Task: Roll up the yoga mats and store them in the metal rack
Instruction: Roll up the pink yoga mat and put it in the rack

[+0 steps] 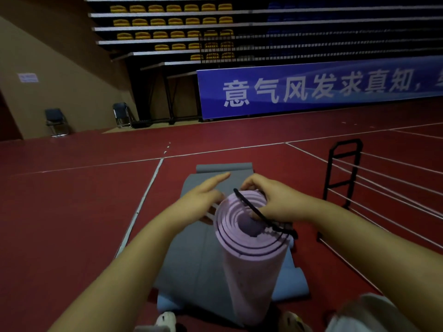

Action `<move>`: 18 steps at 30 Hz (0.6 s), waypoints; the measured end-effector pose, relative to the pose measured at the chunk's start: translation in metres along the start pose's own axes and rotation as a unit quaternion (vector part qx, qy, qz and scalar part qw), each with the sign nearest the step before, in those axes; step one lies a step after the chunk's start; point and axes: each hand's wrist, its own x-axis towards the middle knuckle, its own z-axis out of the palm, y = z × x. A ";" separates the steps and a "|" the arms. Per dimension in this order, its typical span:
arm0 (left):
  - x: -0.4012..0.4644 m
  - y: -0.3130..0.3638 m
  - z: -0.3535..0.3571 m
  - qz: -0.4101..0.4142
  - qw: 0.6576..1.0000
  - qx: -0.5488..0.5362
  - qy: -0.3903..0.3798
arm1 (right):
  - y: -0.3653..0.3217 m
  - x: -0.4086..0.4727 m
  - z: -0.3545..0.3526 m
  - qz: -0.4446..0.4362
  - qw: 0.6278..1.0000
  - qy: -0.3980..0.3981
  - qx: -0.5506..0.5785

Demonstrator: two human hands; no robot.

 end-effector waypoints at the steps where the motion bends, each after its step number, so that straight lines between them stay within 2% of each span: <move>1: 0.006 -0.001 -0.002 0.019 1.000 0.013 0.011 | 0.002 0.000 -0.001 0.000 1.000 -0.003 0.011; 4: 0.019 -0.002 -0.002 0.077 0.994 0.073 -0.001 | 0.006 0.002 0.001 -0.013 0.999 -0.011 0.029; 8: 0.025 -0.001 0.005 0.086 0.993 -0.051 -0.055 | 0.015 0.002 -0.001 -0.015 0.999 0.027 0.022; 18: 0.041 -0.014 0.027 0.072 0.996 -0.045 0.024 | 0.042 -0.006 -0.012 -0.010 0.995 0.087 0.053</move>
